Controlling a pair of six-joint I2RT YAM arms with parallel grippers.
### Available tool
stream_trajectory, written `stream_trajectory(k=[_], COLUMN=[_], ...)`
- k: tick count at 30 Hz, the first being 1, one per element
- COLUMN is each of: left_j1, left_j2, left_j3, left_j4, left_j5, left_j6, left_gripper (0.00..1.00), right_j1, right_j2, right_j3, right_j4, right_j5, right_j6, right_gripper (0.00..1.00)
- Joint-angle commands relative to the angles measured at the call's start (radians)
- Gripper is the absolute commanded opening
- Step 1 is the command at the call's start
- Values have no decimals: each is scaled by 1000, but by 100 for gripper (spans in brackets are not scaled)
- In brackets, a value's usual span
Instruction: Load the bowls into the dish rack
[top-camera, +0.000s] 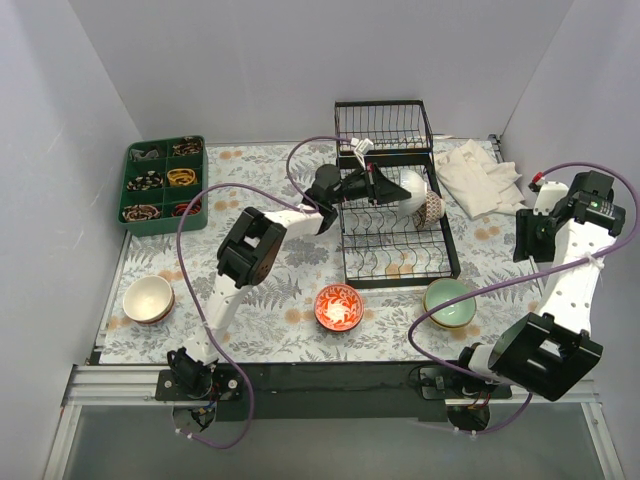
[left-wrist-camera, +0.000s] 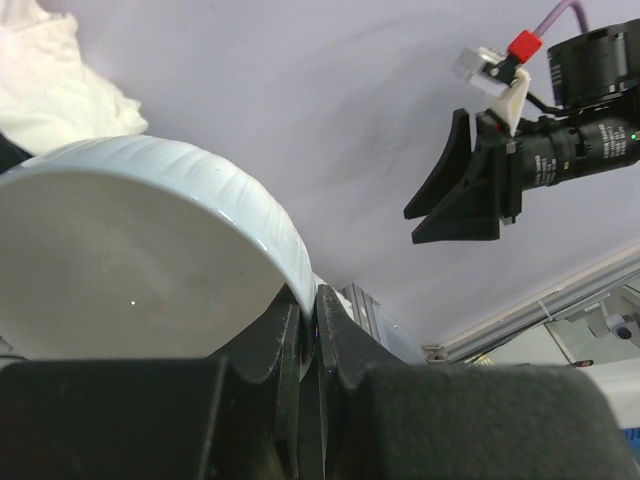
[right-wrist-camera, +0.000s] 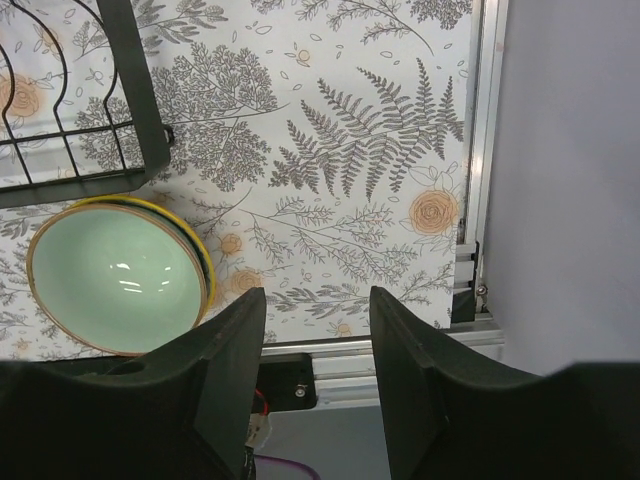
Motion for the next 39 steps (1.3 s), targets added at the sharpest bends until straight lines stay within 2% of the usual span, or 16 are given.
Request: stream_trajectory(k=[1, 12, 23, 25, 26, 29, 39], left_j1=[-10, -15, -30, -26, -26, -19, -16], left_j2=[46, 137, 158, 133, 125, 94, 1], left_j3=[75, 121, 42, 3, -9, -52, -102], left_j4=[129, 247, 340, 346, 346, 315, 170], left_j5=[-11, -45, -96, -105, -103, -113, -103], left_j6=[-68, -179, -271, -260, -243, -237, -65], left_gripper=[0, 0, 0, 6, 12, 21, 42], right_j1=[-6, -6, -6, -6, -6, -6, -6], right_j2=[-34, -31, -32, -29, -29, -23, -38], right_j3=[-19, -25, -53, -54, -56, -57, -91], right_j4=[-1, -21, -25, -24, -24, -16, 5], right_j5=[28, 55, 55, 52, 51, 34, -11], right_j6=[-4, 1, 18, 18, 18, 16, 14], right_gripper=[55, 55, 55, 55, 55, 55, 56])
